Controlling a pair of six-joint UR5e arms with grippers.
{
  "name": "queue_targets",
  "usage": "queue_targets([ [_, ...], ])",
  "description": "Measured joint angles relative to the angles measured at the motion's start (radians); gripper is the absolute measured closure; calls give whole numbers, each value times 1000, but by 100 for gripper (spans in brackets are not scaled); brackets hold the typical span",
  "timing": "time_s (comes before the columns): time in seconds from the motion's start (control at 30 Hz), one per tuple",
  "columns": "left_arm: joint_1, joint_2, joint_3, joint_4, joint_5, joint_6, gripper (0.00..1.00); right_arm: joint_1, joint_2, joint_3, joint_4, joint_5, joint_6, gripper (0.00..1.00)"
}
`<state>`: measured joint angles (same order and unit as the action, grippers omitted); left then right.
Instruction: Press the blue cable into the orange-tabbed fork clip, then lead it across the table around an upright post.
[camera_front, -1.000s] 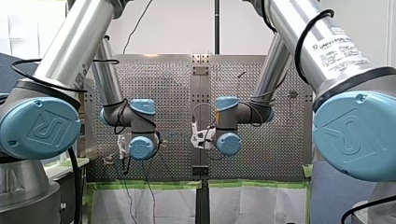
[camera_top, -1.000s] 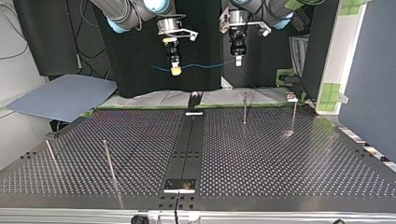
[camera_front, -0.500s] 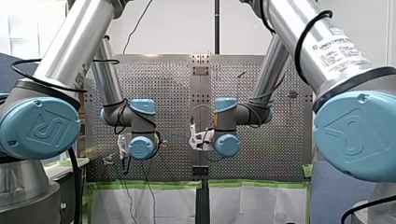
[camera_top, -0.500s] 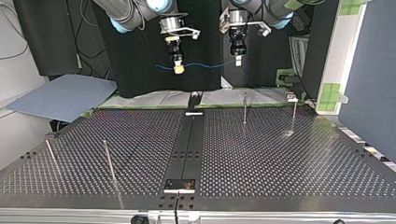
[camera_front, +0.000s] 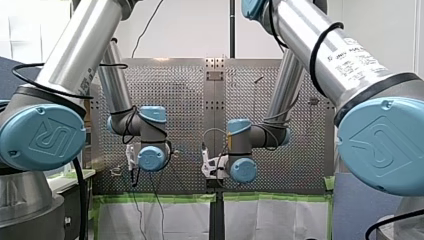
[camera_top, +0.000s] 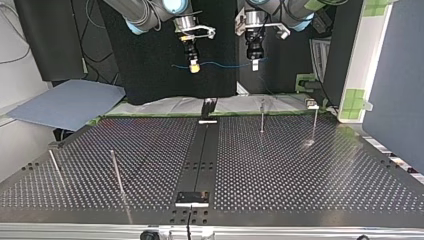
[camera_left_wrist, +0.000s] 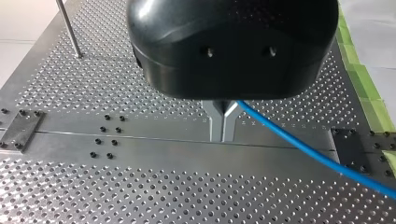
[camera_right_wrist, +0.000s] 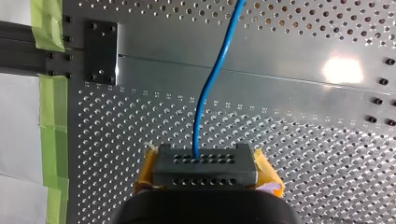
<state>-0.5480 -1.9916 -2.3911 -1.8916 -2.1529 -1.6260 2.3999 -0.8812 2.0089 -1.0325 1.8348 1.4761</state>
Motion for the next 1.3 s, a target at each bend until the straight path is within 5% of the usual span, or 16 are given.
queue_targets([
  [0.63, 17, -118, -26, 5, 41, 53, 100, 0, 1, 0, 0, 0, 0, 100],
  [1.07, 20, -123, -27, 16, 41, 43, 100, -9, -2, -9, -11, 11, -2, 100],
  [1.3, 17, -76, -30, 67, 51, -9, 100, -9, -50, -30, -32, 62, 41, 100],
])
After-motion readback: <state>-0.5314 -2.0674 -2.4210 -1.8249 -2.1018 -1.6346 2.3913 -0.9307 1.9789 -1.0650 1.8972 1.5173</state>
